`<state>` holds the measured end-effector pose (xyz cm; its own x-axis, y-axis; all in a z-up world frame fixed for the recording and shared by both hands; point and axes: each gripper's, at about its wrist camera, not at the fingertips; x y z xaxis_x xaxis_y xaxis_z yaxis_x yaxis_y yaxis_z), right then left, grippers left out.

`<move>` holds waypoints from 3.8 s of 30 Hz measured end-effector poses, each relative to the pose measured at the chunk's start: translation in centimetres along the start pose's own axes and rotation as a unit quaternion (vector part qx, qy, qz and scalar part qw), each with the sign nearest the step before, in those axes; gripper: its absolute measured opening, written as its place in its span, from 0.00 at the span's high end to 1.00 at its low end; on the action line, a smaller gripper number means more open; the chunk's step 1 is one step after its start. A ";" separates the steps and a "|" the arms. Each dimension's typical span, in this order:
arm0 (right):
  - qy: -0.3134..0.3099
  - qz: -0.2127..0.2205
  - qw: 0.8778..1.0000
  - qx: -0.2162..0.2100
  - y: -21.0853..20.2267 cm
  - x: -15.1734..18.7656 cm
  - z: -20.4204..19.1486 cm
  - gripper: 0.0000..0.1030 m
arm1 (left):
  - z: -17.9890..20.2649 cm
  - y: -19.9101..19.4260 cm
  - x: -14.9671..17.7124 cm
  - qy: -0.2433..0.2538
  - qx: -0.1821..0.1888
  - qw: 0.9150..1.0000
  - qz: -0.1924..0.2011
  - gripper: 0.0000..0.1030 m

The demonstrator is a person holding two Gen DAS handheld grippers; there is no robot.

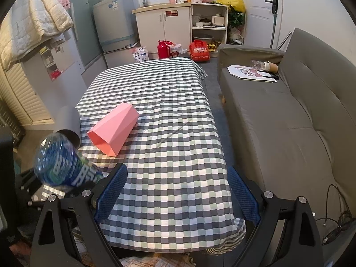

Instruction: Flip cup upside down

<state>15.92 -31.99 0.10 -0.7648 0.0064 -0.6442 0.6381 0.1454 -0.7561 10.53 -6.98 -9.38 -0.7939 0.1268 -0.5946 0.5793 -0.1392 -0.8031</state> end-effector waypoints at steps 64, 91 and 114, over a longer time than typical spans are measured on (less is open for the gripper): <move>-0.057 0.117 0.991 -0.036 -9.8 3.9 -6.0 0.11 | -5.5 -15.3 5.5 -0.071 -0.021 0.982 0.172 0.18; -0.057 0.130 0.989 -0.034 -8.7 5.3 -6.0 0.00 | -6.0 -14.1 7.0 -0.083 -0.064 0.979 0.175 0.05; -0.057 0.127 0.990 -0.032 -8.5 5.2 -6.1 0.00 | -6.1 -14.0 7.0 -0.085 -0.057 0.981 0.168 0.05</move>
<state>5.95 -27.20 3.83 -0.5630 -0.0610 -0.8242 0.7989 0.2155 -0.5616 -1.98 1.85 -2.57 -0.5684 -0.0735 -0.8195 0.8226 -0.0338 -0.5676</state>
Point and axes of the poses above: each gripper's, at about its wrist camera, not at the fingertips, and y roughly the way its jaws point, z to its right, x to its underside, and after that the axes turned 3 degrees about z, right-handed
